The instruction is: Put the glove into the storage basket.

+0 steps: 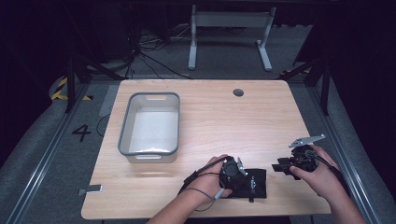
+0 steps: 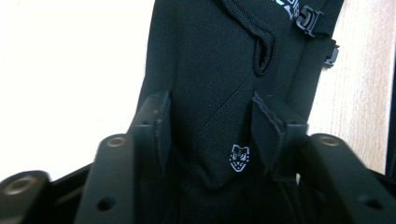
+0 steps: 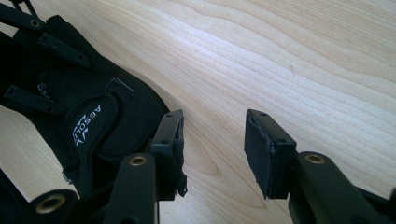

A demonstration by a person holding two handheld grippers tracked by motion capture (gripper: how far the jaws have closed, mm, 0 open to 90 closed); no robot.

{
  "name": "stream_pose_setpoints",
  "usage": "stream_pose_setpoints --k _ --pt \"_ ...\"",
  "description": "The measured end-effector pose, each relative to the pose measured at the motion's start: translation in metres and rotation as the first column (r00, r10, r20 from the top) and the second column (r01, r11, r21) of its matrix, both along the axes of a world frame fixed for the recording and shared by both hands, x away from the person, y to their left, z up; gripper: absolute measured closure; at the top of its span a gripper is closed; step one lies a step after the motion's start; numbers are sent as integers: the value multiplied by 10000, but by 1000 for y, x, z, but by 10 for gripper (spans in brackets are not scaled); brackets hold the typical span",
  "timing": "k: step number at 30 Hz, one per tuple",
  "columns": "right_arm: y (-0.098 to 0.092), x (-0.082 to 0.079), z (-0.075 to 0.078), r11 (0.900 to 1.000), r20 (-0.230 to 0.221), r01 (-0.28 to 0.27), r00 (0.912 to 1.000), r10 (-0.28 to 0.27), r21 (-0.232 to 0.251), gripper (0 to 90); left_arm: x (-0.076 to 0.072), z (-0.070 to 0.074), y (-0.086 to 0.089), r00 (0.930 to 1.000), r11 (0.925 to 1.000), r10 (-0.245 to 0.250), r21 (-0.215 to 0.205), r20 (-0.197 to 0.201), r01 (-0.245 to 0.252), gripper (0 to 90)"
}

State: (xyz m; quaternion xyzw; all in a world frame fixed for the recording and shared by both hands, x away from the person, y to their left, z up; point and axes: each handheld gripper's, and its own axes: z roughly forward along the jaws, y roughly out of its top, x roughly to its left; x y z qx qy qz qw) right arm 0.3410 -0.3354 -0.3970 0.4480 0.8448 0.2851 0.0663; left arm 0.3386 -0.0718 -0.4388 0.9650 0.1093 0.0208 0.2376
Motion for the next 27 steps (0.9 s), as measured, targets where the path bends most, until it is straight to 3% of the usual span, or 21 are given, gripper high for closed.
stream_pose_setpoints --k 5,8,14,19,21,27 --pt "2 0 1 10000 19 -85 10000 85 -2 587 -2 2 -1 9999 9999 -44 126 160 42 635" --pt "2 0 1 10000 33 -90 10000 90 -14 584 -3 2 -2 9999 9999 -25 133 163 23 651" --pt "0 0 1 10000 160 -48 9999 48 20 582 1 8 -4 9994 9997 157 208 -303 -151 671" --pt "-3 0 4 10000 258 -29 9997 28 65 581 0 20 3 9968 9994 271 -210 -750 -287 673" --pt "-4 0 4 10000 289 16 9996 -18 90 580 -1 26 6 9949 9992 321 -187 -958 -340 672" --pt "-4 0 4 10000 231 -18 9997 17 72 580 -3 45 18 9920 9975 497 -443 -1161 -551 672"
